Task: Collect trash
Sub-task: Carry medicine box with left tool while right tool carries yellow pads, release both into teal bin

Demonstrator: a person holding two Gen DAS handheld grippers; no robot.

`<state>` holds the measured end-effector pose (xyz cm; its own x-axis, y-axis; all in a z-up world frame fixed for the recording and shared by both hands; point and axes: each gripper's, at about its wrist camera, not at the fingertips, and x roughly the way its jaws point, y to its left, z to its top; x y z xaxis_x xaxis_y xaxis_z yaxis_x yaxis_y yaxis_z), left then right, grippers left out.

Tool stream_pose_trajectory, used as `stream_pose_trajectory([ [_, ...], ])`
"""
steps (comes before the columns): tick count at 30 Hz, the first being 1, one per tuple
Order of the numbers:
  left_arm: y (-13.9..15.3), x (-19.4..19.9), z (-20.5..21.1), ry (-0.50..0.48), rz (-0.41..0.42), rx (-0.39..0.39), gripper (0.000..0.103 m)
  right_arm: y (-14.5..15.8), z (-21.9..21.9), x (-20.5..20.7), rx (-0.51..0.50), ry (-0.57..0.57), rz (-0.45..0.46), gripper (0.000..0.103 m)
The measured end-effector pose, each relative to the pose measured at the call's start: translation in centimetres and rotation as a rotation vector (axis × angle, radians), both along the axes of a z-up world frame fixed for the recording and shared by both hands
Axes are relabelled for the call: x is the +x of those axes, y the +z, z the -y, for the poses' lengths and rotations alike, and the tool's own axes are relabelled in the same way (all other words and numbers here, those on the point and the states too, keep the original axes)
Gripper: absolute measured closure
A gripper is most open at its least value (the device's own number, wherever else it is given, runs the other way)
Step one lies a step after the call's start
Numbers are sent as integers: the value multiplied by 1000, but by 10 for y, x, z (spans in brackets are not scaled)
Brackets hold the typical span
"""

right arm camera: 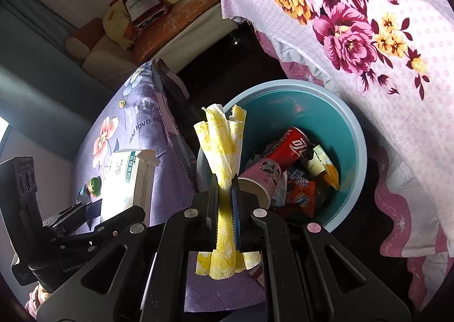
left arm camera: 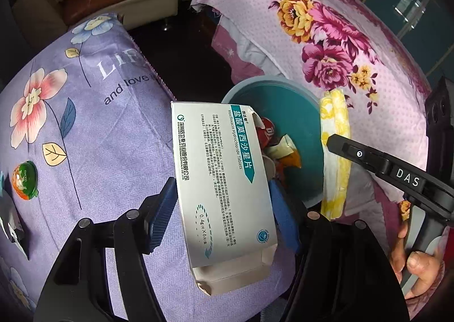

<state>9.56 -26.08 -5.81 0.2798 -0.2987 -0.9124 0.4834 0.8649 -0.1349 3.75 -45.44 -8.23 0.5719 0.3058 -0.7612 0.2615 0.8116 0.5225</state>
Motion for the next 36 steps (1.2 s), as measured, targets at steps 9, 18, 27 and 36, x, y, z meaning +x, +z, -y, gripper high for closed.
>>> stream_pose_trajectory([
  [9, -4, 12, 33, -36, -6, -8, 35, -7, 30, -1, -22, -57, -23, 95],
  [18, -8, 30, 61, -70, -11, -11, 34, -10, 43, 4, -49, -88, -49, 94],
  [27, -28, 36, 73, -89, -59, -13, 26, -17, 53, 9, -75, -111, -93, 93],
  [36, -36, 41, 52, -55, -88, -20, 17, -22, 40, 25, -92, -85, -115, 93],
])
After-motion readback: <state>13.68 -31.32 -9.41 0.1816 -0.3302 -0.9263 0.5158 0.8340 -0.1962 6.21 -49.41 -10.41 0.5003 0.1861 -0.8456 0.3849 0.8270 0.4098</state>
